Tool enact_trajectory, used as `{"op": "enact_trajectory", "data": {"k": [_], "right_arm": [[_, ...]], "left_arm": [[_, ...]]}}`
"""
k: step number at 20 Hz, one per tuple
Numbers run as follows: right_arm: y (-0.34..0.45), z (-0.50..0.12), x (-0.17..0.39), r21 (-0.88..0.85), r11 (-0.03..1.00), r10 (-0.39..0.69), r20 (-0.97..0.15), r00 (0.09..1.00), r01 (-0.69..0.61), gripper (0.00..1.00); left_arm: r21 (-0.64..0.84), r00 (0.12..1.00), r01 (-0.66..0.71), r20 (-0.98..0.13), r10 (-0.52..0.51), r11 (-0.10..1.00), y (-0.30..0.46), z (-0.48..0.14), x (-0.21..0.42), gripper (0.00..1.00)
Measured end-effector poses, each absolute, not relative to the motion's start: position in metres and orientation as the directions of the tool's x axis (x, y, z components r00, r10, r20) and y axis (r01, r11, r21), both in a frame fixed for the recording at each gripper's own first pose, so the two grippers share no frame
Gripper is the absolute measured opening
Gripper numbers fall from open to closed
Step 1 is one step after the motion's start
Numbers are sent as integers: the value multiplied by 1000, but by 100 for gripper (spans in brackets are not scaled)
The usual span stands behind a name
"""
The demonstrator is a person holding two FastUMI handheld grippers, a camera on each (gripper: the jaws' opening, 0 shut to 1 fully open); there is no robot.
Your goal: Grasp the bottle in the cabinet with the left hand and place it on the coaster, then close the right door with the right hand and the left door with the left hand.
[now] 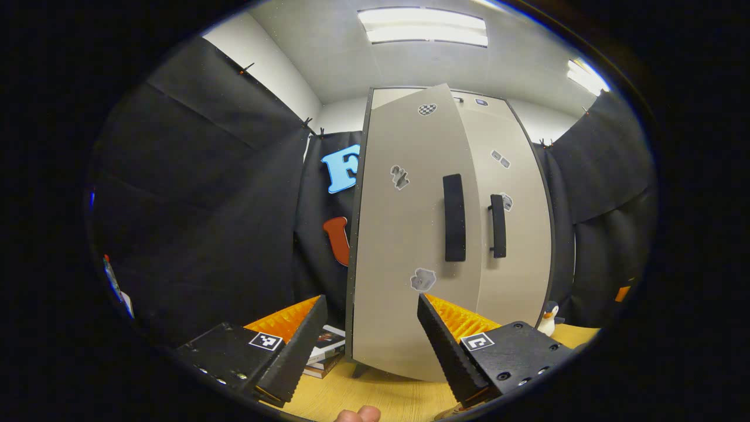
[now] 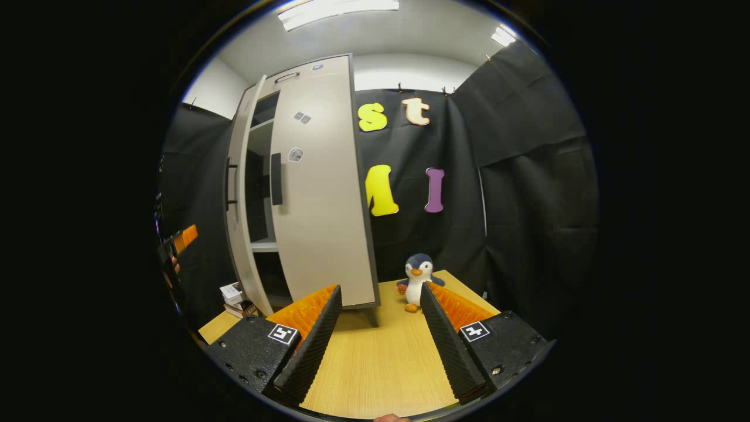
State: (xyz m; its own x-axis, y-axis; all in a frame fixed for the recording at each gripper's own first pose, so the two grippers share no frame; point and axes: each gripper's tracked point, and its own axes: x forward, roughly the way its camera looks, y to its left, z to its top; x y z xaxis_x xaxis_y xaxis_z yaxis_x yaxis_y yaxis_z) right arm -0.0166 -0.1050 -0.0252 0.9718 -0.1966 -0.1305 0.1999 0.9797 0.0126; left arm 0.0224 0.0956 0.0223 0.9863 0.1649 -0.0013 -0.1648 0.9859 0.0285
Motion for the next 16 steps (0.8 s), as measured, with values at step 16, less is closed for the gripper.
{"op": "enact_trajectory", "data": {"k": [16], "right_arm": [[-79,-40,-15,-10,993,-118,-200,973,118,83]], "left_arm": [[-33,980,-149,-140,143,988,54,-49,-14,95]]}}
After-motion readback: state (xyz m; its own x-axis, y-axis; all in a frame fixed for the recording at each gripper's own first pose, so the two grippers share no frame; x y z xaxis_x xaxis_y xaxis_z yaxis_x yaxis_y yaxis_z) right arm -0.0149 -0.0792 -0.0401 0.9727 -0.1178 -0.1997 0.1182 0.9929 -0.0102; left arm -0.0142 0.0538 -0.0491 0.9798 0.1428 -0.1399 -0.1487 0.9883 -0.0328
